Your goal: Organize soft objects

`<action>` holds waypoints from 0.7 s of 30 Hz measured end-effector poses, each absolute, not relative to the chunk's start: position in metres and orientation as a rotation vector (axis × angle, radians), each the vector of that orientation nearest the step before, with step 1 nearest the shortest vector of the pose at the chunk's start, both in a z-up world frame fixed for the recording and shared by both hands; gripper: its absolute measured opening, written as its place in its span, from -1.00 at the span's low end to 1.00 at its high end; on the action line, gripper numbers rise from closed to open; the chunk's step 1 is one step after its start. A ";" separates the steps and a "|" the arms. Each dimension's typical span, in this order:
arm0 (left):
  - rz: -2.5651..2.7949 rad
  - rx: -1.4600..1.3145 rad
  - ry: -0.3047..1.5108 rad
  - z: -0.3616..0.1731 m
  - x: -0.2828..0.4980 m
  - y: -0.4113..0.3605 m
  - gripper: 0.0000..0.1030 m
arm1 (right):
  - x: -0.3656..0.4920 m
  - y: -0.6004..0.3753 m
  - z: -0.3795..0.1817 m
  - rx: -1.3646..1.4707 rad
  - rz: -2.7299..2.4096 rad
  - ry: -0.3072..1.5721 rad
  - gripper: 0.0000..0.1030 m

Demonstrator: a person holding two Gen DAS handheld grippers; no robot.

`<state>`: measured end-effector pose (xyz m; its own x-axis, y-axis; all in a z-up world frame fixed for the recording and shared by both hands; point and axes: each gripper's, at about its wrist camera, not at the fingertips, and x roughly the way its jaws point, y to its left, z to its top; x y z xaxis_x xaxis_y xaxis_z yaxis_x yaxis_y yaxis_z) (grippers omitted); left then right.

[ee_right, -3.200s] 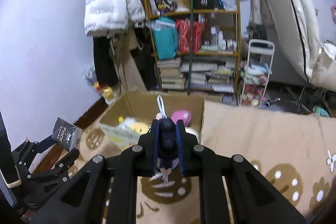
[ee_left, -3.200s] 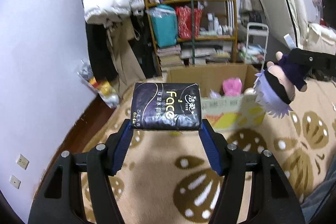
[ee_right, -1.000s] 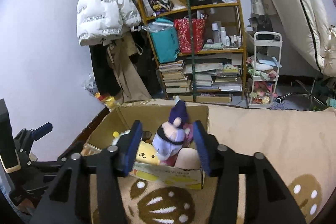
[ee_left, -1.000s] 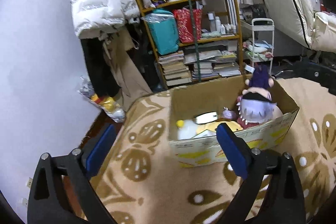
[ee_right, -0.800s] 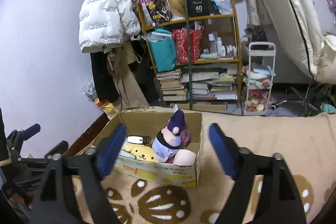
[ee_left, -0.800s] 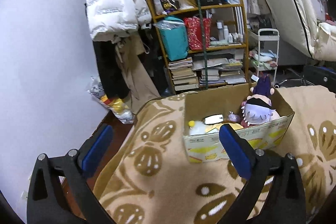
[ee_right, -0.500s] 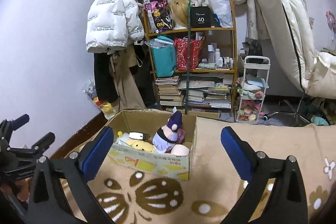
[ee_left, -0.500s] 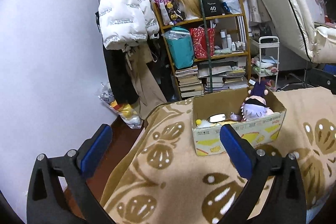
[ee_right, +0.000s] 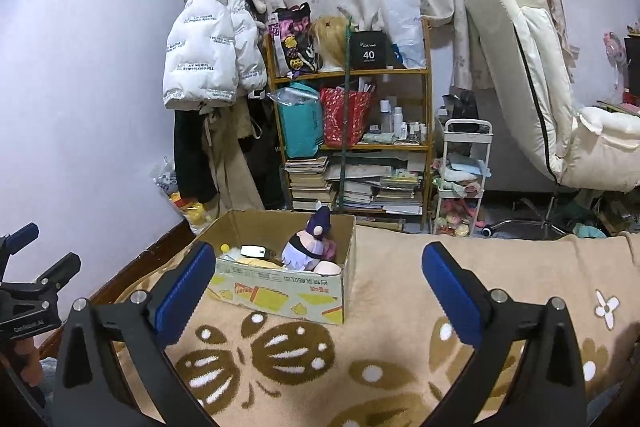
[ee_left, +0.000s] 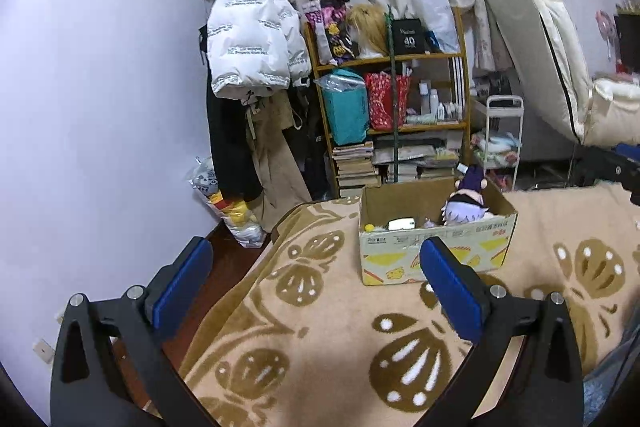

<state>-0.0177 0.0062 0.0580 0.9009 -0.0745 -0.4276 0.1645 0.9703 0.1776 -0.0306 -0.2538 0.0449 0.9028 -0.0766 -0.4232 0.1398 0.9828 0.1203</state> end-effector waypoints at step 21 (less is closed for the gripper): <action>-0.114 0.210 0.407 0.049 -0.035 0.003 0.98 | -0.045 -0.253 0.043 0.143 -0.178 0.423 1.00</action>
